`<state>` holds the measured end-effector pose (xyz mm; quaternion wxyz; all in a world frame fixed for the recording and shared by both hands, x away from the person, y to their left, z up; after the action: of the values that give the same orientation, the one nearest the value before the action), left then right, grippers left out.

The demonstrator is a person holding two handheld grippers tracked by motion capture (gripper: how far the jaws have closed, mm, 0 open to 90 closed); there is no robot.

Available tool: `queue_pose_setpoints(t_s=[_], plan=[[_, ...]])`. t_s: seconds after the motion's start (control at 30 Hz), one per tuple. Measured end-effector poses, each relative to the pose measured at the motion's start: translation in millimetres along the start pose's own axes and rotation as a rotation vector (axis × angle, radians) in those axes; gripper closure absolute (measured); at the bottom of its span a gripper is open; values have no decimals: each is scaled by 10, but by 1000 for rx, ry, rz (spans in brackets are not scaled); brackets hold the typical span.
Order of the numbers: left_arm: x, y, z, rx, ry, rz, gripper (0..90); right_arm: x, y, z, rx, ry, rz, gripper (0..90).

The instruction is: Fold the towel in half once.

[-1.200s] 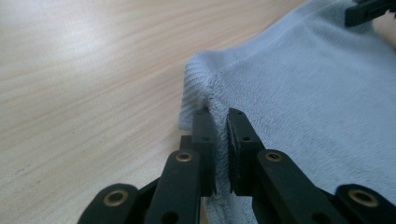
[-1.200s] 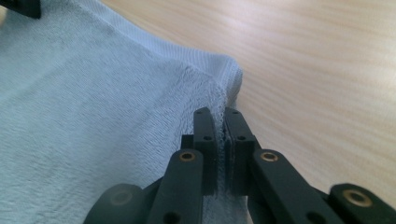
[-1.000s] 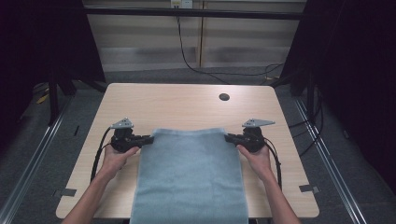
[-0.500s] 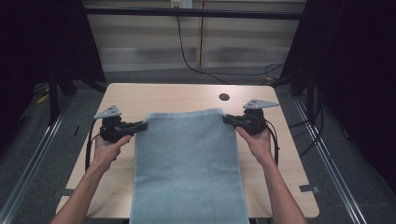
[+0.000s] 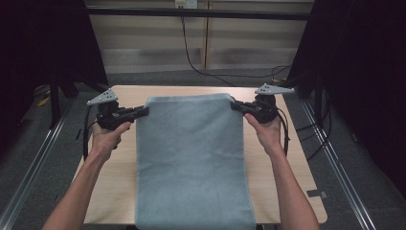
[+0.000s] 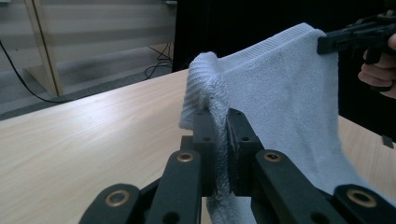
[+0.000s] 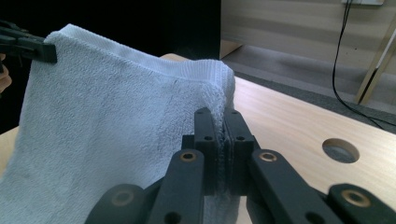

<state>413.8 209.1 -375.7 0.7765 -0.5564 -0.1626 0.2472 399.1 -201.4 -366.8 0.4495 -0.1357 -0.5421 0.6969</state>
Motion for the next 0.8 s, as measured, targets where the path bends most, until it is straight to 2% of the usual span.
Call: queue_pose_setpoints(t_s=[0.23,0.37,0.43,0.5,0.6,0.8], plan=[[58,-299,45,-30,-14,-3,844,-5,-343,83,-28,20,15,868],[64,-548,74,-62,-49,-5,843,32,-565,165,-64,26,26,869],[52,-671,99,-79,-52,-14,844,64,-694,215,-76,34,39,869],[14,-755,136,-93,-39,-34,844,95,-763,274,-108,18,27,869],[-75,-714,174,-96,-22,-47,844,113,-710,338,-117,9,33,869],[-285,-372,227,-73,29,-42,844,170,-310,481,-91,-21,35,871]])
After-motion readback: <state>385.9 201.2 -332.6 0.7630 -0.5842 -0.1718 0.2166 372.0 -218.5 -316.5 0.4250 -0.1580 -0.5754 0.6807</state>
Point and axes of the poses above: each handheld gripper's, and its own axes: z roughly backward along the jaws, y roughly out of its underside, x roughly to its left, the point moved 3 cm from there along -z, roughly forward along the jaws, and after that the axes turned 10 degrees about -z, right-handed, at the moved point
